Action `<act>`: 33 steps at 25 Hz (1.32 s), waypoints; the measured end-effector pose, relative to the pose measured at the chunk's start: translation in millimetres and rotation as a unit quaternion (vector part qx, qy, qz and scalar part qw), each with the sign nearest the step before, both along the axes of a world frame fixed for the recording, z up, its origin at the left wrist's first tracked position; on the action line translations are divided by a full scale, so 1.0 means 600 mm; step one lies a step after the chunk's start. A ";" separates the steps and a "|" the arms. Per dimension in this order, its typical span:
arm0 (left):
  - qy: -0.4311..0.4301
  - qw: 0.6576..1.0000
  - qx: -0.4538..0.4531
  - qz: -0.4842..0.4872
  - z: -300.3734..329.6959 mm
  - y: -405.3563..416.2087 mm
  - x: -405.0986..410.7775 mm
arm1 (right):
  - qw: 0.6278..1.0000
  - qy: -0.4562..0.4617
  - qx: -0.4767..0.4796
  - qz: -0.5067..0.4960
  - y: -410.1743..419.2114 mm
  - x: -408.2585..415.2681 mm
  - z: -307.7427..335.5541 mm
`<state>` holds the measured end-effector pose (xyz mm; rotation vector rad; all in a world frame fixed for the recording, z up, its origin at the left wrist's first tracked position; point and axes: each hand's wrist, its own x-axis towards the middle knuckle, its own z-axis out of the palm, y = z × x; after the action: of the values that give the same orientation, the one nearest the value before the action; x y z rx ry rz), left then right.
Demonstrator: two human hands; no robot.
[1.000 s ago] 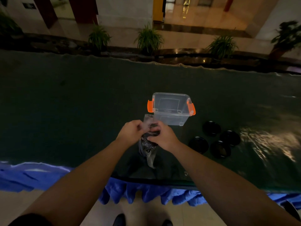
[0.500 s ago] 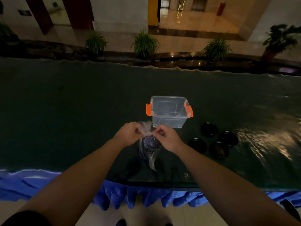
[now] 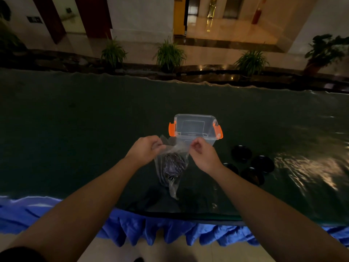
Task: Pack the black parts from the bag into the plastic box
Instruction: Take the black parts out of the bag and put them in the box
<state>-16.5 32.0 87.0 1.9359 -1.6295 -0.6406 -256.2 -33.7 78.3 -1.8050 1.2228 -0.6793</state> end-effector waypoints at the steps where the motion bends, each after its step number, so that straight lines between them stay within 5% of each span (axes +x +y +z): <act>1: -0.006 1.000 -0.003 -0.002 0.005 0.000 0.000 | 0.998 0.001 -0.059 0.031 0.007 0.002 0.015; 4: -0.012 1.000 -0.009 -0.015 0.018 0.005 0.000 | 0.927 0.121 -0.289 0.207 0.032 0.029 0.052; 7: -0.055 0.996 -0.045 -0.048 0.028 0.016 0.002 | 0.849 0.248 -0.383 0.264 0.041 0.065 0.063; 13: -0.212 0.948 -0.137 -0.196 0.043 0.035 0.021 | 0.877 0.200 -0.328 0.290 0.032 0.041 0.087; 22: -0.346 0.903 -0.108 -0.230 0.061 0.042 0.021 | 0.803 0.289 -0.363 0.373 0.017 0.006 0.138; 25: -0.361 0.895 -0.112 -0.237 0.063 0.043 0.018 | 0.815 0.268 -0.348 0.378 0.026 0.010 0.143; 29: -0.387 0.880 -0.113 -0.251 0.071 0.045 0.009 | 0.876 0.185 -0.293 0.335 0.046 0.048 0.135; 33: -0.424 0.867 -0.097 -0.244 0.080 0.050 0.014 | 0.905 0.250 -0.192 0.286 0.046 0.080 0.128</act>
<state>-8.0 62.0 135.3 1.7402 -2.6392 0.2939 -208.1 -6.3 155.0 -2.6285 0.8049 -0.1113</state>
